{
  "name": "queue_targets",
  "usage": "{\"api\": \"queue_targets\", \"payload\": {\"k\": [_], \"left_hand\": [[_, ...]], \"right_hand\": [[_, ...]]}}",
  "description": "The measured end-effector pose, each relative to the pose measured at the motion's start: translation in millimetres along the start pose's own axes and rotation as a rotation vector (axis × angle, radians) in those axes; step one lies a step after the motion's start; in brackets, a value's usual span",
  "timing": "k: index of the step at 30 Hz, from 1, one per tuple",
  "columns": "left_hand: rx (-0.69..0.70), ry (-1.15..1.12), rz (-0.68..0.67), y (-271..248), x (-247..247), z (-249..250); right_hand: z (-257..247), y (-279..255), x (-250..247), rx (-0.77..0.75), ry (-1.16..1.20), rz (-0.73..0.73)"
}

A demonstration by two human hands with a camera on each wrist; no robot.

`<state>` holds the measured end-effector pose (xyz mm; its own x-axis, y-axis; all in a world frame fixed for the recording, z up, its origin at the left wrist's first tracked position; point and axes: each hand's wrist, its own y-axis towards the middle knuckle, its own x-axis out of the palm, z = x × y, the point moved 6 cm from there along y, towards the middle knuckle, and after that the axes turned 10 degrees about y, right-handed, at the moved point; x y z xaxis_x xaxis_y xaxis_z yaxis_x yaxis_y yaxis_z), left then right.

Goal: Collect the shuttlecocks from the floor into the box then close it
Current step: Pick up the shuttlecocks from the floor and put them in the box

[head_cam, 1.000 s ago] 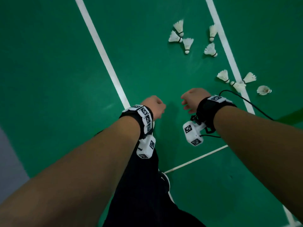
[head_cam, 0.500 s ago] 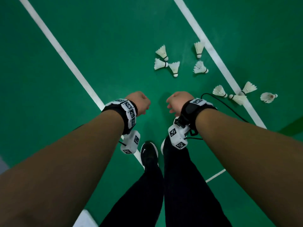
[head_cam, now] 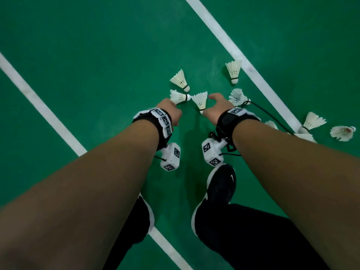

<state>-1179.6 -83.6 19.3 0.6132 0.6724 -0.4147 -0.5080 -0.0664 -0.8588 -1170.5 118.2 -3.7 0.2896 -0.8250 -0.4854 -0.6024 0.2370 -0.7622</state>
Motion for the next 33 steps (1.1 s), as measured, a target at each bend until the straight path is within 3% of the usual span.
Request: {"api": "queue_targets", "payload": {"k": [3, 5, 8, 10, 14, 18, 24, 29, 33], "left_hand": [[-0.044, -0.043, 0.057, 51.7, 4.4, -19.4], [0.009, 0.014, 0.003, 82.2, 1.6, -20.0], [0.122, 0.161, -0.065, 122.3, -21.6, 5.4], [0.129, 0.253, -0.038, 145.4, -44.6, 25.1], [0.073, 0.177, 0.005, 170.5, -82.7, 57.9], [0.116, 0.157, 0.012, 172.7, -100.3, 79.0], [0.231, 0.379, 0.034, 181.8, -82.7, 77.9], [0.265, 0.519, 0.088, 195.0, -74.1, 83.6], [0.316, 0.513, 0.166, 186.3, -82.8, 96.7]], "right_hand": [[-5.9, 53.5, 30.1, -0.01, -0.006, 0.035], [-17.5, 81.2, 46.2, -0.065, -0.034, 0.048], [-44.0, 116.1, 56.2, -0.137, -0.139, 0.103], [-65.9, 137.5, 57.7, -0.13, -0.238, 0.122], [-105.4, 171.1, 51.4, -0.149, -0.356, 0.045], [-122.1, 177.0, 31.3, -0.172, -0.398, 0.037], [-111.2, 170.7, -3.6, -0.251, 0.05, 0.273], [-113.9, 172.7, -9.6, -0.252, 0.469, 0.337], [-140.9, 155.6, -9.2, -0.328, 0.59, 0.334]]}}
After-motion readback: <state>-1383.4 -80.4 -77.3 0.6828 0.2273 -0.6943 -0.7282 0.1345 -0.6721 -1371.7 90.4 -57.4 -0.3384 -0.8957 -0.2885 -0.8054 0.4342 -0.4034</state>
